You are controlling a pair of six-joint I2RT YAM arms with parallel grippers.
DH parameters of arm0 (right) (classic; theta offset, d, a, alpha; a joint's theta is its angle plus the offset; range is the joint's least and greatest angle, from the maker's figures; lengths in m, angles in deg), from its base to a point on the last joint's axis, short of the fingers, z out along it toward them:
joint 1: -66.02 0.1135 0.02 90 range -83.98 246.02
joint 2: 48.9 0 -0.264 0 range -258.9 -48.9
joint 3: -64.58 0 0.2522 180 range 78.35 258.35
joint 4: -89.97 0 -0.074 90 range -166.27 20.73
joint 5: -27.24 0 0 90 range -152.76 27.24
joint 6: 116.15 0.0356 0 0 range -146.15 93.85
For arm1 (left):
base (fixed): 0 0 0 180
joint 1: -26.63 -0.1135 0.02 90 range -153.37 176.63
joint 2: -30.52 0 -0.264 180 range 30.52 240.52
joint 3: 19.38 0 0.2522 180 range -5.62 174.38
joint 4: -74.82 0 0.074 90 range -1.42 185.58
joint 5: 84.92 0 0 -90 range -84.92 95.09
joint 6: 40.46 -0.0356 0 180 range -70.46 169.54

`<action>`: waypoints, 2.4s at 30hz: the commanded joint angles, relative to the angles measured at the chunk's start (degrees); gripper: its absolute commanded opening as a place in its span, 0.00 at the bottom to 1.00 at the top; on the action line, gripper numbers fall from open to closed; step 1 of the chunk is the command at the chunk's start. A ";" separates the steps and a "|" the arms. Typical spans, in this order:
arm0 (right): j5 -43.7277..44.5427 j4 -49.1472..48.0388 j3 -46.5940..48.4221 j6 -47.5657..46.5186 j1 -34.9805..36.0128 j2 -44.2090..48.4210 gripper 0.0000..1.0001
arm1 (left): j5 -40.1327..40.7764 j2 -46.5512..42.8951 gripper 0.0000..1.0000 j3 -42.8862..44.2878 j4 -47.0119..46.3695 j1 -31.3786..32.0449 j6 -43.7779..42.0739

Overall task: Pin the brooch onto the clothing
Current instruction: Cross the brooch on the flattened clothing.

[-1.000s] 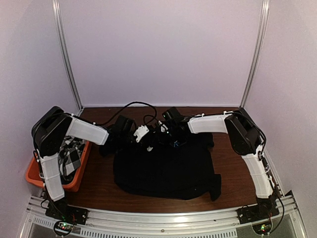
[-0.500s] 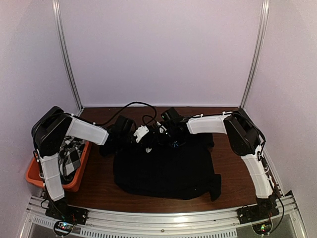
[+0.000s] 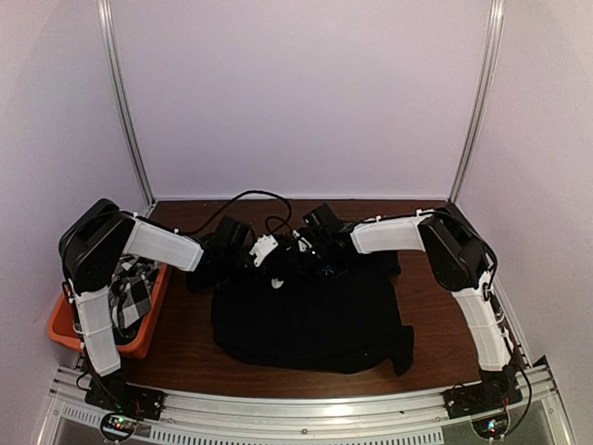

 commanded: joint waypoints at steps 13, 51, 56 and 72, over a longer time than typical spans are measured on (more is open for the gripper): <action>-10.43 -8.91 -6.37 0.64 2.59 4.23 0.00 | -2.47 1.53 0.09 -0.44 -3.51 0.47 11.64; -13.27 -4.91 -13.96 -5.79 -2.44 11.59 0.00 | 4.70 -18.80 0.85 -15.06 -9.26 2.06 21.94; -13.91 2.56 -11.50 -12.66 -2.52 11.91 0.00 | -4.72 -22.61 0.87 -18.73 -13.03 2.03 18.01; -19.17 17.44 -7.74 -31.14 -2.15 9.67 0.00 | -20.20 -14.78 0.86 -21.30 -25.19 2.06 14.54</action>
